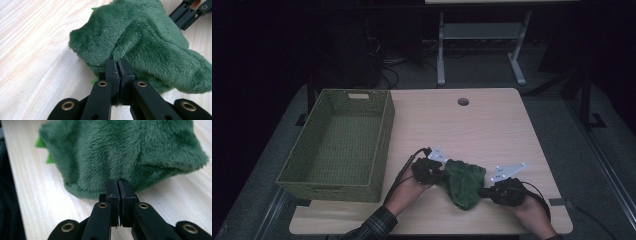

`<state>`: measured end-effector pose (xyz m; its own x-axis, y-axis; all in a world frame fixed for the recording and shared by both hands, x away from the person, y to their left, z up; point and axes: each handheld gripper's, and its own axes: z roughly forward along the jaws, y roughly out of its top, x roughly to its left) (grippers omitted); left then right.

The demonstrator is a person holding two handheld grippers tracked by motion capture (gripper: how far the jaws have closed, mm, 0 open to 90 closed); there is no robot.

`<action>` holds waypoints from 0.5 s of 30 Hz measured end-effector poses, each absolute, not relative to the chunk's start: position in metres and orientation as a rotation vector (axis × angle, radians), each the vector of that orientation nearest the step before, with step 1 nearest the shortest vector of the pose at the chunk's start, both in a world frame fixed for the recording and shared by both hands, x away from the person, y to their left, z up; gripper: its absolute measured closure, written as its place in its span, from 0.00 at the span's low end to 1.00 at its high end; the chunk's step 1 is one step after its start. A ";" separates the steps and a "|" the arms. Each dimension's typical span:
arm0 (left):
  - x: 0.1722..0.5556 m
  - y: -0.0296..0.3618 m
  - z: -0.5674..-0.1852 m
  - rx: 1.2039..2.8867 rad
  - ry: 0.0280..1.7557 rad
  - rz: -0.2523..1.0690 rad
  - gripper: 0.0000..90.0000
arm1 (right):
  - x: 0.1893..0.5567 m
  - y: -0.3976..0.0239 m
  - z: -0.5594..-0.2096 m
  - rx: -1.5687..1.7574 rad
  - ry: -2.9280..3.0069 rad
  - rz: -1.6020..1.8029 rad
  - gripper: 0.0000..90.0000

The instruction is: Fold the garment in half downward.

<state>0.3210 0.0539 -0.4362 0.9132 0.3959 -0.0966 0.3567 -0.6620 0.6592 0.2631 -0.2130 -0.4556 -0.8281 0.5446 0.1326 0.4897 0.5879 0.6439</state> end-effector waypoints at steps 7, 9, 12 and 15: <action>0.319 0.051 -0.440 2.370 0.536 0.042 0.98 | 0.270 -0.219 -0.463 0.897 2.688 0.986 0.98; 0.317 0.052 -0.441 2.366 0.540 0.031 0.98 | 0.273 -0.220 -0.463 0.903 2.669 0.982 0.98; 0.313 0.053 -0.441 2.368 0.543 0.022 0.98 | 0.277 -0.218 -0.463 0.896 2.653 0.963 0.98; 0.310 0.054 -0.440 2.349 0.558 0.014 0.98 | 0.281 -0.217 -0.464 0.890 2.640 0.972 0.98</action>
